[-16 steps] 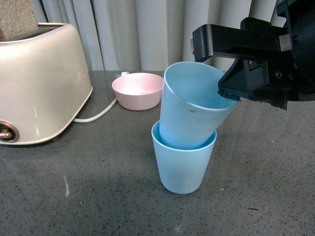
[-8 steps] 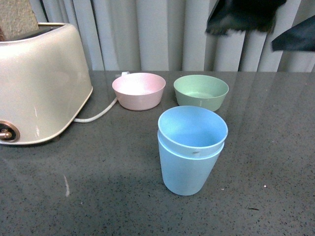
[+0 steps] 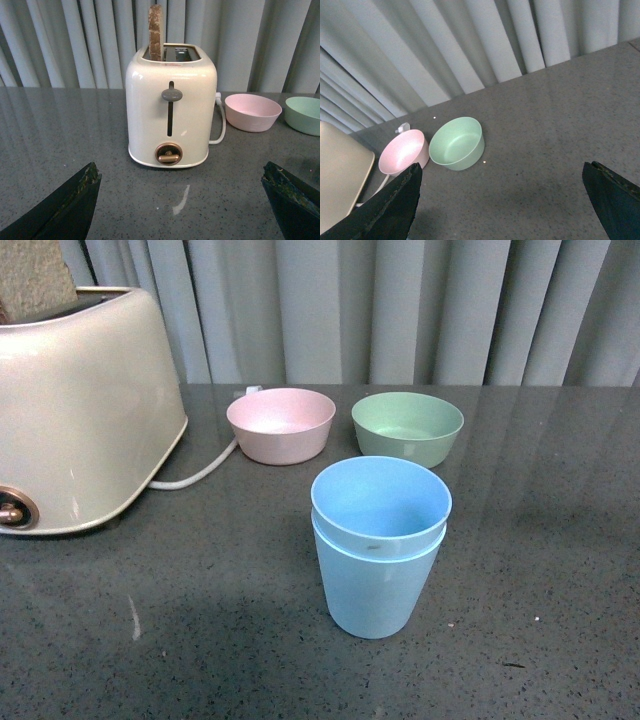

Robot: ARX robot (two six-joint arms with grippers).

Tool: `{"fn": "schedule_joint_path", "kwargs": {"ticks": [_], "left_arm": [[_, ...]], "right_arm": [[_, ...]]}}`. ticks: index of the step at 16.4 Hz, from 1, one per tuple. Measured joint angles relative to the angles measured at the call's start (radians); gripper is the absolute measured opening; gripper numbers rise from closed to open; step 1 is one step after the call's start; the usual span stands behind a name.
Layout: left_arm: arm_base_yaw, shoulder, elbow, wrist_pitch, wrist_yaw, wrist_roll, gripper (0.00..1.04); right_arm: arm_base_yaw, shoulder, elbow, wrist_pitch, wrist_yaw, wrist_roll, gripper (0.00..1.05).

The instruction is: Stack blue cups with both arms

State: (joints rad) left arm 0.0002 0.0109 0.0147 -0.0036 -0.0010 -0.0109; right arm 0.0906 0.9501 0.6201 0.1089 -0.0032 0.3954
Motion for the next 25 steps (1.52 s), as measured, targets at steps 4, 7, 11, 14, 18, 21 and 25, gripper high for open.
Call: {"fn": "schedule_joint_path", "kwargs": {"ticks": [4, 7, 11, 14, 18, 21, 25], "left_arm": [[0.0, 0.0, 0.0, 0.0, 0.0, 0.0, 0.98], [0.0, 0.0, 0.0, 0.0, 0.0, 0.0, 0.98], [0.0, 0.0, 0.0, 0.0, 0.0, 0.0, 0.98], [0.0, 0.0, 0.0, 0.0, 0.0, 0.0, 0.98], [0.0, 0.0, 0.0, 0.0, 0.0, 0.0, 0.98], [0.0, 0.0, 0.0, 0.0, 0.0, 0.0, 0.98], [0.0, 0.0, 0.0, 0.0, 0.0, 0.0, 0.98]], "right_arm": [[-0.097, -0.332, -0.369, 0.246, 0.013, -0.314, 0.56], [-0.091, -0.539, -0.513, 0.153, 0.003, -0.37, 0.25], [-0.091, -0.634, -0.548, 0.13, 0.003, -0.386, 0.02], [-0.091, -0.685, -0.567, 0.105, 0.003, -0.387, 0.02], [-0.091, -0.758, -0.608, 0.077, 0.003, -0.389, 0.02], [-0.091, -0.931, -0.608, -0.118, 0.003, -0.389, 0.02], [-0.091, -0.946, -0.607, -0.114, 0.003, -0.389, 0.02]]}}
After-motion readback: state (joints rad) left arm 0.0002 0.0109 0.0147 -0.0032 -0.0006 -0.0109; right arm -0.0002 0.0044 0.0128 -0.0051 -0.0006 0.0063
